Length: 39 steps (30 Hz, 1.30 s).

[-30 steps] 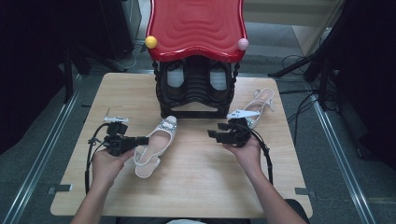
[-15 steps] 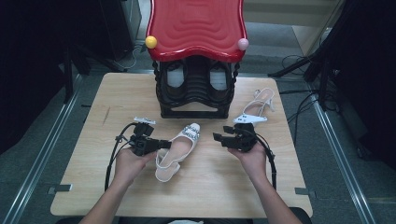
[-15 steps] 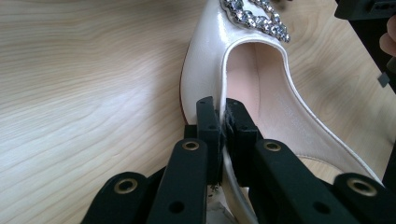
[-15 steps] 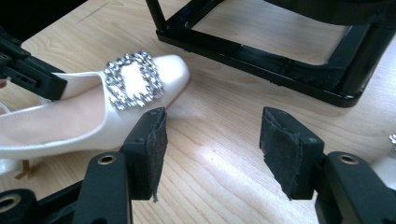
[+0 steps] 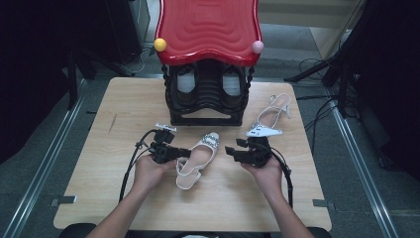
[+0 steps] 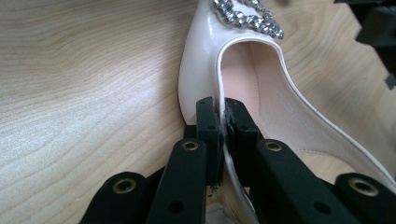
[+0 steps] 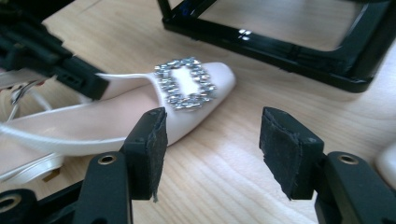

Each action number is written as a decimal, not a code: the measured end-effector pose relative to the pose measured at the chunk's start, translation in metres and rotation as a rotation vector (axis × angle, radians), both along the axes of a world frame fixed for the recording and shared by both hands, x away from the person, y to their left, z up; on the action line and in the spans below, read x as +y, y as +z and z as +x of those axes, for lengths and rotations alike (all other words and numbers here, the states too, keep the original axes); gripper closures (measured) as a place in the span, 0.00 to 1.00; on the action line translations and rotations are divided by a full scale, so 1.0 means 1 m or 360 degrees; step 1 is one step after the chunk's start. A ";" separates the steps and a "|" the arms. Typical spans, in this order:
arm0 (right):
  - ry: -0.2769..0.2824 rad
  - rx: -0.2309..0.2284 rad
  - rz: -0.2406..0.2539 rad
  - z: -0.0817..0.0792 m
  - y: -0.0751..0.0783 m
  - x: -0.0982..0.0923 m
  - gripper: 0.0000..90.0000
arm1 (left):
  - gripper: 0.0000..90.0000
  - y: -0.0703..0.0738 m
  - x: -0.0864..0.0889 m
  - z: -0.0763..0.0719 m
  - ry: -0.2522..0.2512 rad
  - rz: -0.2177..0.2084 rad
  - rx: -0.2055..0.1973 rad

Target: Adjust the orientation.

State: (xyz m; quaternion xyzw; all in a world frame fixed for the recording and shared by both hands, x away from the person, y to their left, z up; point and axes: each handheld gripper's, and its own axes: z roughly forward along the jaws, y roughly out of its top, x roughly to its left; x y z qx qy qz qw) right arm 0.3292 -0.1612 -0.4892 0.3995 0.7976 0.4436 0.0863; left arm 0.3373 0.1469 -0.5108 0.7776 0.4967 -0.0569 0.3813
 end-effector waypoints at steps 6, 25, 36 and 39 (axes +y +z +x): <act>0.0057 0.0021 -0.0021 -0.004 -0.008 0.012 0.51 | 0.91 0.001 0.001 0.001 -0.0006 -0.0007 -0.0017; 0.0156 0.0173 0.0033 -0.002 -0.023 0.033 0.98 | 0.59 0.043 0.032 -0.011 0.0011 -0.0071 -0.0185; 0.0206 0.0222 -0.0044 0.005 -0.030 0.049 0.99 | 0.54 0.040 0.050 -0.018 0.0073 -0.0060 -0.0193; 0.0215 0.0232 -0.0044 0.007 -0.030 0.049 0.99 | 0.53 0.039 0.053 -0.020 0.0083 -0.0047 -0.0187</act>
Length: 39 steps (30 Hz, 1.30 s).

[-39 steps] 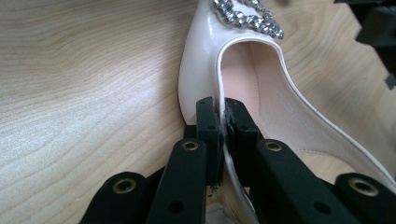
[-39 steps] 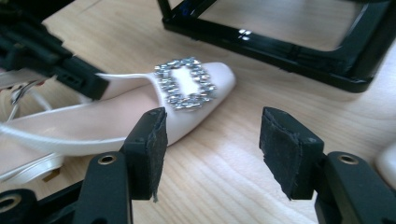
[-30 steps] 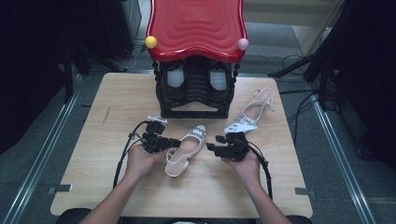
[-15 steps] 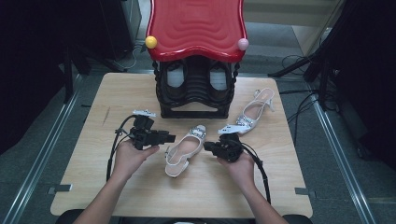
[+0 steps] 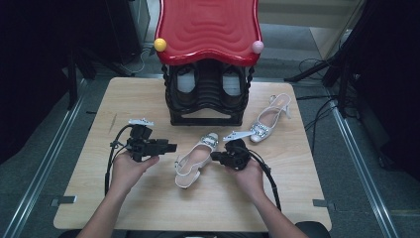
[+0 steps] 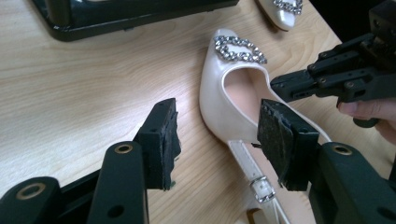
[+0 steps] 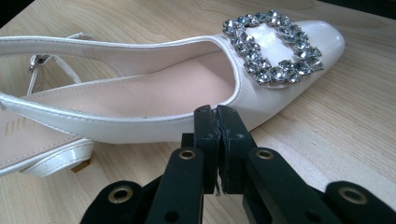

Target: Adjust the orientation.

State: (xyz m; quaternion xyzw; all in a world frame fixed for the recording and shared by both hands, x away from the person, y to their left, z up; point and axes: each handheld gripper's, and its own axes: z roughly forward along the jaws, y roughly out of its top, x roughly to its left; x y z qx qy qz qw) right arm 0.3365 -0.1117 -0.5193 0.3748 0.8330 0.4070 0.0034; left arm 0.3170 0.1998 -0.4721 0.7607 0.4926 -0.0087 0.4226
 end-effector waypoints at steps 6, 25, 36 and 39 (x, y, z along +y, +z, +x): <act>0.0031 -0.0017 -0.0037 0.004 0.000 0.006 0.99 | 0.51 -0.002 0.007 -0.003 0.0023 0.0006 0.0002; 0.0046 -0.0041 -0.0071 0.020 -0.001 0.014 0.99 | 0.51 -0.016 0.006 -0.013 0.0024 0.0068 0.0035; 0.0021 -0.0058 -0.0083 0.031 0.000 0.017 0.93 | 0.49 -0.017 0.015 -0.016 0.0068 0.0048 0.0035; 0.0009 -0.0030 -0.0070 0.032 0.002 0.012 0.92 | 0.48 -0.017 0.018 -0.015 0.0068 0.0052 0.0036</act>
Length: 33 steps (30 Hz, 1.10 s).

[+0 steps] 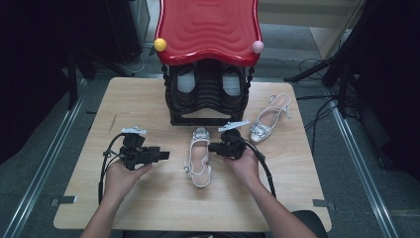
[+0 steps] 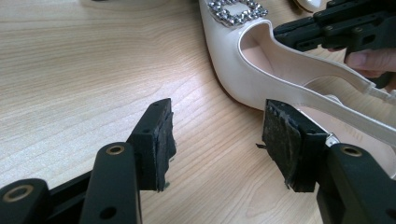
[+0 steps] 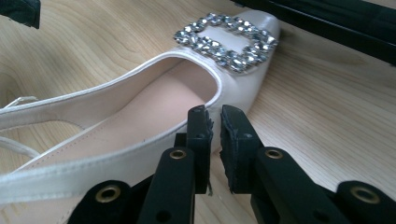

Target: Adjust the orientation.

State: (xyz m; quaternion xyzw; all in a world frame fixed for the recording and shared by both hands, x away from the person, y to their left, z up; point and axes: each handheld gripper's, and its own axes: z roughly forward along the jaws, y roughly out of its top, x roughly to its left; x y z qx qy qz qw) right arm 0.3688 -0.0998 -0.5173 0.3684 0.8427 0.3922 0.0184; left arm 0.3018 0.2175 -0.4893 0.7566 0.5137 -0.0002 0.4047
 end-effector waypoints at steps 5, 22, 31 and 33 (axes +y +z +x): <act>-0.0029 0.0003 0.0029 0.000 0.005 -0.009 0.87 | 0.46 -0.001 0.004 0.004 -0.0001 0.0005 -0.0017; -0.0136 -0.0075 0.0076 -0.015 0.031 -0.062 0.96 | 0.46 -0.009 0.009 0.024 0.0006 0.0032 -0.0021; -0.0326 -0.0074 0.0181 0.001 0.044 -0.111 1.00 | 0.46 -0.009 0.014 0.027 0.0034 0.0016 -0.0043; -0.0375 -0.0084 0.0197 0.006 0.045 -0.120 1.00 | 0.46 -0.009 0.014 0.027 0.0037 0.0022 -0.0048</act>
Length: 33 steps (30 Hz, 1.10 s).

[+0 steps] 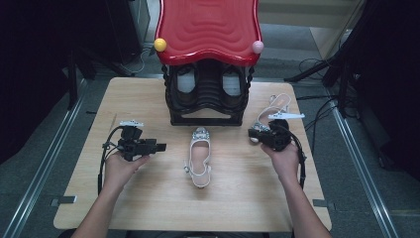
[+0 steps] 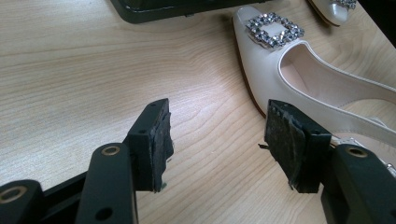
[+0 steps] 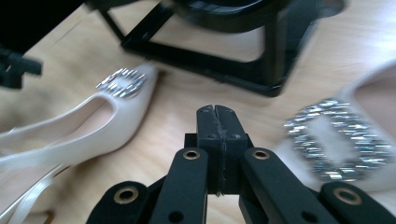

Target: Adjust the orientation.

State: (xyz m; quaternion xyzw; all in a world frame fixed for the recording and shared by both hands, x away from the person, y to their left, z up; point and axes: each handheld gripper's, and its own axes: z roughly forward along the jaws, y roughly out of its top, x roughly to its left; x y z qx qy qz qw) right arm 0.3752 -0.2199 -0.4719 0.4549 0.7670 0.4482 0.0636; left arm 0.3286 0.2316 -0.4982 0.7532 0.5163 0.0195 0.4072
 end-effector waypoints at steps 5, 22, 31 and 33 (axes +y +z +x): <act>-0.0095 0.0002 -0.0023 0.017 0.001 -0.017 1.00 | 0.46 0.000 0.002 -0.003 0.0000 -0.0002 -0.0002; -0.0281 0.0096 -0.0094 0.064 -0.022 -0.055 1.00 | 0.46 -0.003 0.010 -0.017 0.0023 0.0020 -0.0009; -0.0255 0.0124 -0.0191 0.073 -0.031 -0.047 1.00 | 0.45 -0.005 0.015 -0.023 0.0050 0.0016 -0.0005; -0.0254 0.0136 -0.0179 0.075 -0.033 -0.046 1.00 | 0.45 -0.005 0.016 -0.023 0.0055 0.0018 -0.0007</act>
